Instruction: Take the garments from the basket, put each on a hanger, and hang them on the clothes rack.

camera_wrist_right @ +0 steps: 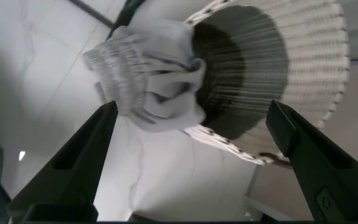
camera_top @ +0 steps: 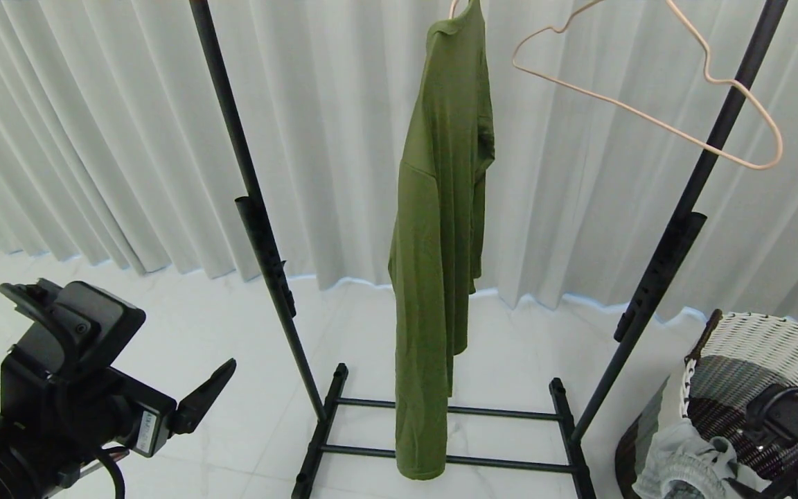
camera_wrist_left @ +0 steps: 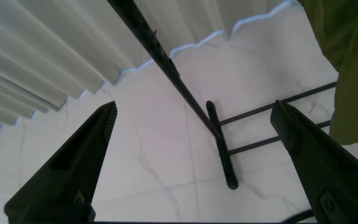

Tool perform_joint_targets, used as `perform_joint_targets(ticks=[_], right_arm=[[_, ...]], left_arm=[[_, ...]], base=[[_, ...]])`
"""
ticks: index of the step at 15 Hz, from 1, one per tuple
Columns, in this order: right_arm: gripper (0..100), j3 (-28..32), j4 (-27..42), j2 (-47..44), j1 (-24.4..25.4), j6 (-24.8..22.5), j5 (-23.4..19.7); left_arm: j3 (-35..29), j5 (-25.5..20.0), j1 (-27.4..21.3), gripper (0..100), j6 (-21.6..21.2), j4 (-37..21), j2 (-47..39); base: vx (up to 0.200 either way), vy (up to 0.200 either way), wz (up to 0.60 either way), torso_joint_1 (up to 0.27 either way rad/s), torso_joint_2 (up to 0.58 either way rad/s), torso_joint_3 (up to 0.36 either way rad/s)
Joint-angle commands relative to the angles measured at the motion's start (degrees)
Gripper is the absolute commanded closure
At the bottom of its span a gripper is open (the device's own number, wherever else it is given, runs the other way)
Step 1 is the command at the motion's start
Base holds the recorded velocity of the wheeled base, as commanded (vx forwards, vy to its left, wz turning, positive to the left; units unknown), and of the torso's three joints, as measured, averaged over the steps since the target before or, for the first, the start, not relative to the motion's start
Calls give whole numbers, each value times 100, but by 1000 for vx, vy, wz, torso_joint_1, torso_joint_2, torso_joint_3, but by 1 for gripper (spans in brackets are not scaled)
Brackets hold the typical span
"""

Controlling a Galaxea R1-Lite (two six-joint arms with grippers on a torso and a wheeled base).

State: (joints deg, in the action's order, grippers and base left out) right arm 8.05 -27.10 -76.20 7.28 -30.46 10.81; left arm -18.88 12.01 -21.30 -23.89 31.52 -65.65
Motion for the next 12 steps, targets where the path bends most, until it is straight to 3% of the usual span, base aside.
perform_joint_targets(ticks=[1, 6, 12], right_arm=[[0, -550, -937, -1380, 151, -12, 0], [0, -708, -2669, -3146, 204, -30, 52], [0, -365, -3012, -3586, 169, -21, 70]], left_arm=[[-1, 3, -76, 0, -10, 3, -10], [-1, 12, -76, 0, -19, 3, -18], [7, 21, -85, 0, -10, 3, -62]], base=[[0, 0, 0, 0, 0, 0], [0, 0, 0, 0, 0, 0], [0, 0, 0, 0, 0, 0]])
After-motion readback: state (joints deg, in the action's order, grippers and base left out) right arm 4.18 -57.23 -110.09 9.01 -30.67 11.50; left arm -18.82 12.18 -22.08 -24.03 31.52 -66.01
